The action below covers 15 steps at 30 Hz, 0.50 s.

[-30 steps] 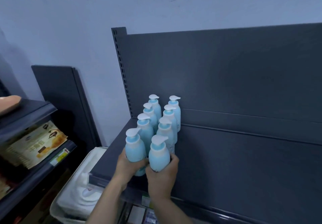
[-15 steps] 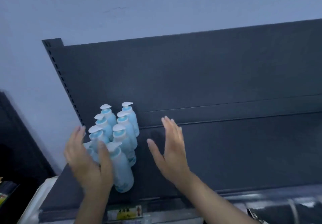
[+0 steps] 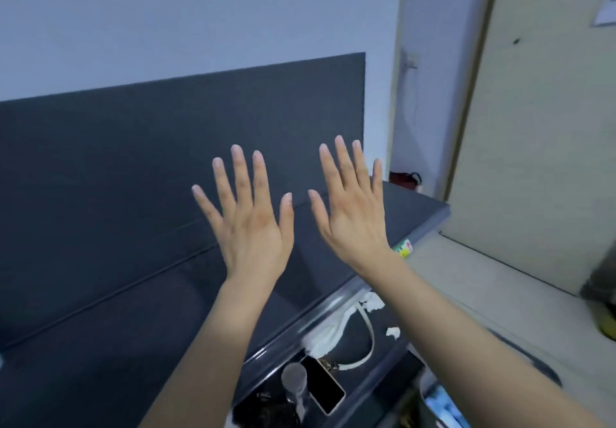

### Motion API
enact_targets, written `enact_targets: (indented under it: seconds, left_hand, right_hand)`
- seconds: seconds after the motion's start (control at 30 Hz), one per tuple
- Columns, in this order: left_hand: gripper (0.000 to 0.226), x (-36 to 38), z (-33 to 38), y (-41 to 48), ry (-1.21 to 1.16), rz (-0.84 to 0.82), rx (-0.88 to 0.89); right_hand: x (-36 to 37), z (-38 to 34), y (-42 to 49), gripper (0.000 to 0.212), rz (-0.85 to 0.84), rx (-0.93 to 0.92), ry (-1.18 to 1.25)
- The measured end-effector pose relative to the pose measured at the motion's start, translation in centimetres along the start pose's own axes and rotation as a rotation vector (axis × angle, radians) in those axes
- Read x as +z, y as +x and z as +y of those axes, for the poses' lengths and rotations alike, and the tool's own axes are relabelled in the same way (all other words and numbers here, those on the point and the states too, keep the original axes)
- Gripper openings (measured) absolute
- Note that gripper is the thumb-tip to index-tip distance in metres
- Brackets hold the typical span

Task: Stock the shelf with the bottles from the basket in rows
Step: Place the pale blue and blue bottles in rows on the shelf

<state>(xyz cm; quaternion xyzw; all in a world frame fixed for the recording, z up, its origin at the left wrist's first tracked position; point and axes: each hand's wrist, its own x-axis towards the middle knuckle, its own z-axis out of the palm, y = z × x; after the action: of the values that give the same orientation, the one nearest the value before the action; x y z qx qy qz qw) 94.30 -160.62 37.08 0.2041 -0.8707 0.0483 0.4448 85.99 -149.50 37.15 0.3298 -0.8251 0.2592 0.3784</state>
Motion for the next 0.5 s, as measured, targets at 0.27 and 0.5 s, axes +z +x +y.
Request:
enact_targets:
  seconds: [0.27,0.5]
  left_hand:
    - [0.063,8.3,17.8,-2.2,-0.131,-0.144,0.123]
    - [0.063,14.3,29.1,-6.2,-0.233,-0.299,0.256]
  right_hand:
    - [-4.0,18.1,-4.5,0.06,-0.051,0.182,-0.133]
    - [-4.4,30.9,-11.3,0.061,-0.216,0.346,-0.18]
